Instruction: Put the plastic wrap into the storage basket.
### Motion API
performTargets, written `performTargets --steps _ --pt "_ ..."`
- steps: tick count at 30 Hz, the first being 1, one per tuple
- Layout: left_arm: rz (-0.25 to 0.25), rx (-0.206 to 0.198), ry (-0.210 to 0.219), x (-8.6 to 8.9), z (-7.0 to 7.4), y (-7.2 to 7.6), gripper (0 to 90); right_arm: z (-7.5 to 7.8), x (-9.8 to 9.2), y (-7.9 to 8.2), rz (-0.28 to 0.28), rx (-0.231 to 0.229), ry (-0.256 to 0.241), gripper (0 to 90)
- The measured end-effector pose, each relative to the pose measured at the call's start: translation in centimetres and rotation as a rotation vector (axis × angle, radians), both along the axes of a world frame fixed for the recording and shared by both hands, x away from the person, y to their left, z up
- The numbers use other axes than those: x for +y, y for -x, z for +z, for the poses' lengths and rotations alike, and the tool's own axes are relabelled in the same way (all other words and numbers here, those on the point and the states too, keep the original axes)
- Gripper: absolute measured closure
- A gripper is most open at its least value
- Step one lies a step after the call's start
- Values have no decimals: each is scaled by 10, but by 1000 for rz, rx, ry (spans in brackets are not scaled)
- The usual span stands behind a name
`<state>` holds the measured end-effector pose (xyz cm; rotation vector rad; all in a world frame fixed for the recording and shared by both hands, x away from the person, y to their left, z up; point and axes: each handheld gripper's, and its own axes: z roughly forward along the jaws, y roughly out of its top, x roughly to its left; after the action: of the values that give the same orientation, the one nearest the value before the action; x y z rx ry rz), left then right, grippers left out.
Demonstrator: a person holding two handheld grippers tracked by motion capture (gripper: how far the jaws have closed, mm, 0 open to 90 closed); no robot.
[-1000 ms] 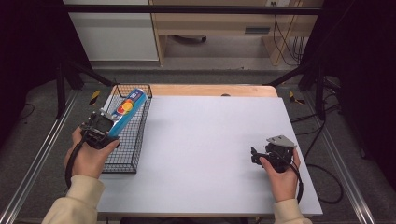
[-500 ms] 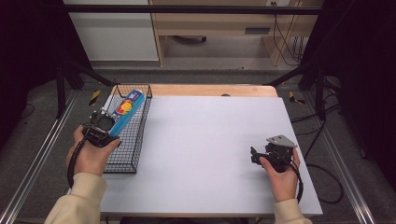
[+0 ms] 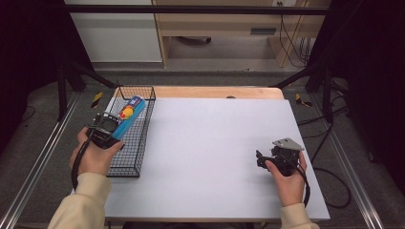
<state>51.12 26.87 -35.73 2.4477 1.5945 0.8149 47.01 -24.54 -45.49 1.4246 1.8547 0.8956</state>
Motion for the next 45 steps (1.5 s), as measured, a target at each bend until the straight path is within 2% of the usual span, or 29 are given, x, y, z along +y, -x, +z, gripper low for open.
performTargets --steps 1,4,9,24,36,45 --pt "3 16 -4 1 0 -1 317 0 0 0 1 3 -1 61" --pt "14 22 -1 0 -1 -2 317 0 0 0 3 4 -2 60" --pt "20 56 -5 0 -6 -4 317 0 0 0 8 8 -4 60" --pt "12 142 -8 -4 -20 -10 317 -1 0 -1 14 11 -5 60" --pt "7 173 -20 -5 -21 -14 317 -2 0 -1 16 16 -6 60" --pt "4 181 -24 -7 -21 -16 316 -2 0 -2 18 20 -6 61"
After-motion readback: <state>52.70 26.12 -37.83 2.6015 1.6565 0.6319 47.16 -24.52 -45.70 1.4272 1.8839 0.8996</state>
